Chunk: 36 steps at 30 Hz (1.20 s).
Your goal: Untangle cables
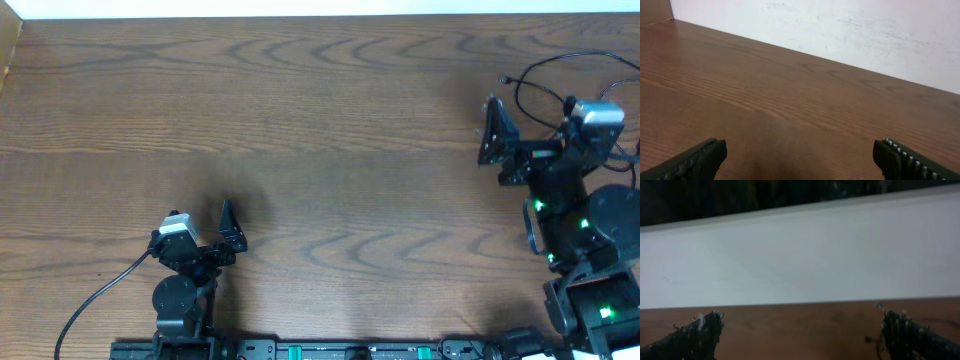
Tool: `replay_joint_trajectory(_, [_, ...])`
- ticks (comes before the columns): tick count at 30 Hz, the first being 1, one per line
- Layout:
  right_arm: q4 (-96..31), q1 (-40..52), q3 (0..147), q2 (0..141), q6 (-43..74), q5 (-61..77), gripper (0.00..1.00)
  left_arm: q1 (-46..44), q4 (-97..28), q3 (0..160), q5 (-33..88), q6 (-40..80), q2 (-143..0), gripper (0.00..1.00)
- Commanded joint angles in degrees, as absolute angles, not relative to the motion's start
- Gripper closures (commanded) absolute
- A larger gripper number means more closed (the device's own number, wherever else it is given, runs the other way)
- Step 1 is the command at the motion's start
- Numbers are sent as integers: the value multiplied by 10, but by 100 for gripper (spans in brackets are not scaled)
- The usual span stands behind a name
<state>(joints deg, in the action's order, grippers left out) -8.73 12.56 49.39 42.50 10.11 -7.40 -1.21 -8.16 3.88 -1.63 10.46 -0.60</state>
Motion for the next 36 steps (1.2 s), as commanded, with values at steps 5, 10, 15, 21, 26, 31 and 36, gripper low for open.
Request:
replay_joint_trajectory(5, [-50,97,401,340,107,-96,1,-9,-98,28,-19,97,-3,2])
replay_joint_trajectory(10, [-48,73,341,276,107,-113,1,-9,-98,28,-19,97,-3,2])
replay_joint_trajectory(15, [-4,71,271,229,107,-117,1,-9,-98,28,-19,97,-3,2])
replay_joint_trajectory(21, [60,71,179,184,107,-110,1,-9,-98,28,-19,97,-3,2])
replay_joint_trajectory(26, [119,72,119,161,107,-107,1,-9,-98,28,-19,97,-3,2])
replay_joint_trajectory(31, [201,72,54,140,107,-94,1,-9,-98,28,-19,97,-3,2])
replay_joint_trajectory(36, [218,72,24,117,112,-86,1,-9,-98,28,-19,97,-3,2])
